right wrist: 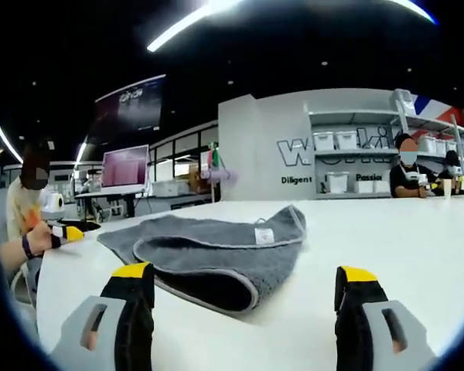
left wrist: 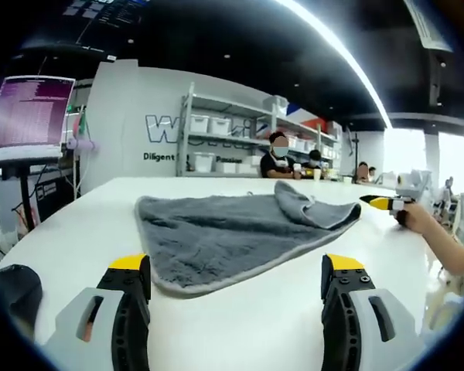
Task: Fold the towel on the table until its edges align and the towel forms a compact rectangular stack.
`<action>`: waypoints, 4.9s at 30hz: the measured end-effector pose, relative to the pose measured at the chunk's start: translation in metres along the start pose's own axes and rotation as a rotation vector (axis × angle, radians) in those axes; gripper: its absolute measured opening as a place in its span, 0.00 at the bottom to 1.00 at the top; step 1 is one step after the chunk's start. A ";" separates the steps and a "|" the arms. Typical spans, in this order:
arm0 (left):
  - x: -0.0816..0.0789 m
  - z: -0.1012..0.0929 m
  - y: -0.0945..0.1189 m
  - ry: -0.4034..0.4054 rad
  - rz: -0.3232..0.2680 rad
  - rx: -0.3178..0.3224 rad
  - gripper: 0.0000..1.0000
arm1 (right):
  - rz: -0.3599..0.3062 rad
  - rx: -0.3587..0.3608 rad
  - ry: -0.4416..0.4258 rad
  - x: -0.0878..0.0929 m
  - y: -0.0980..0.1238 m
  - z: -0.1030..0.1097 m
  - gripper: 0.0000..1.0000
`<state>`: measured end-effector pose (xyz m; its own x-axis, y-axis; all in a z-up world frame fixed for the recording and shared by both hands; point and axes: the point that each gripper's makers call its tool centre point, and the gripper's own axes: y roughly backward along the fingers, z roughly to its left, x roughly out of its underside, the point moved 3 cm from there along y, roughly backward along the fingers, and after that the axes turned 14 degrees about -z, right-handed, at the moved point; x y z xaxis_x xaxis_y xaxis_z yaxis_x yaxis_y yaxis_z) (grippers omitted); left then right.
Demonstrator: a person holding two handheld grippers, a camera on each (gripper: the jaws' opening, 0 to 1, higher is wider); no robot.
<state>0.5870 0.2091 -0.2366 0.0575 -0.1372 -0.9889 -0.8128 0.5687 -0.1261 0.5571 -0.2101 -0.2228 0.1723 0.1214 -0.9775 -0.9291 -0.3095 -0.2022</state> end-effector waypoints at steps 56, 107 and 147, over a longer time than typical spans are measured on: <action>0.049 -0.228 -0.294 -1.354 0.118 0.475 0.31 | -0.093 -0.021 -0.086 -0.012 0.006 0.001 0.93; 0.054 -0.017 -0.294 -0.003 0.331 -0.263 0.05 | -0.056 0.092 -0.084 -0.006 0.014 -0.025 0.80; -0.008 0.017 -0.116 0.006 -0.108 0.218 0.73 | -0.033 -0.028 -0.061 0.001 -0.003 -0.003 0.77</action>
<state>0.6904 0.1580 -0.2159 0.1330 -0.2115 -0.9683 -0.6577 0.7120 -0.2459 0.5609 -0.2123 -0.2230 0.1816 0.1886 -0.9651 -0.9136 -0.3307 -0.2365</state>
